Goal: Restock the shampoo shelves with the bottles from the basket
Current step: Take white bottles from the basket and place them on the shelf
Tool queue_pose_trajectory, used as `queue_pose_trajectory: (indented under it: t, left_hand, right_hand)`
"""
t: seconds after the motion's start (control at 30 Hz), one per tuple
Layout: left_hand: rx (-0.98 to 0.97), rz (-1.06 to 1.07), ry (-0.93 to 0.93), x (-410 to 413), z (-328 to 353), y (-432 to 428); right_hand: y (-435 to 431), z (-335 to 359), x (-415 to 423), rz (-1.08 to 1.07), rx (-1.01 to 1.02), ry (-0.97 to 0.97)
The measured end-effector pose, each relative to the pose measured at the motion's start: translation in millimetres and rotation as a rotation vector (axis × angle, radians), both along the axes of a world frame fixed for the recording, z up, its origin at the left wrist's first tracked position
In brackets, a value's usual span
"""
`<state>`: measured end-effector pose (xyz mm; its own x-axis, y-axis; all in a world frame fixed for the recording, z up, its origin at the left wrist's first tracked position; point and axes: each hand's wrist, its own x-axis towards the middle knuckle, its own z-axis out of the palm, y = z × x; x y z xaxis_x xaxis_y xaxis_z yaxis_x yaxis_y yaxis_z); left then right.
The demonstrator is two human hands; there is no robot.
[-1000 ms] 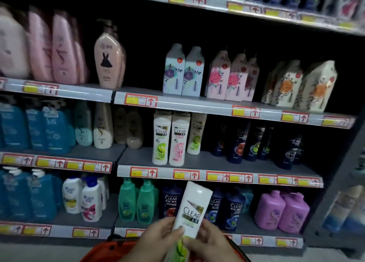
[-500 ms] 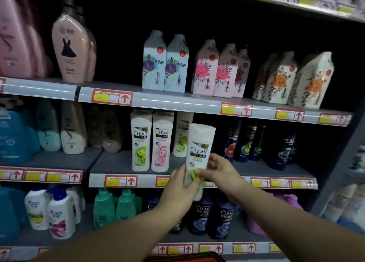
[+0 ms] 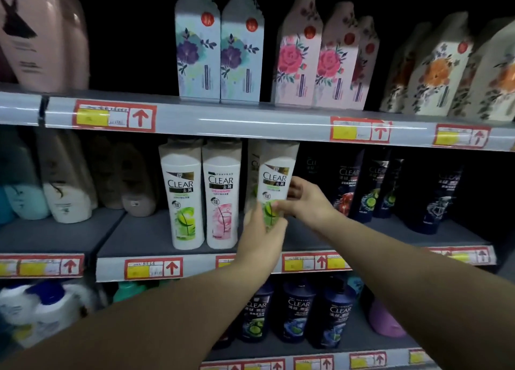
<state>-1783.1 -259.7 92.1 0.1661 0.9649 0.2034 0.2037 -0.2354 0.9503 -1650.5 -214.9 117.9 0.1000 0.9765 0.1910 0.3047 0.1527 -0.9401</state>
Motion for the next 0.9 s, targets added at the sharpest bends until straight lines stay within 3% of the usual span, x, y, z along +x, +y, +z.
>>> queue_pose_trajectory:
  t: [0.43, 0.67, 0.9]
  left_hand:
    - [-0.077, -0.023, 0.115, -5.7, -28.8, 24.1]
    - [-0.07, -0.009, 0.174, -31.6, -21.8, 6.7]
    - [-0.038, -0.003, 0.175, -59.5, 3.2, -42.4]
  right_hand:
    - [44.0, -31.6, -8.2, -0.113, 0.033, 0.023]
    - [-2.3, -41.3, -20.7, -0.251, 0.009, -0.066]
    - [-78.2, -21.2, -63.3, -0.092, 0.001, -0.023]
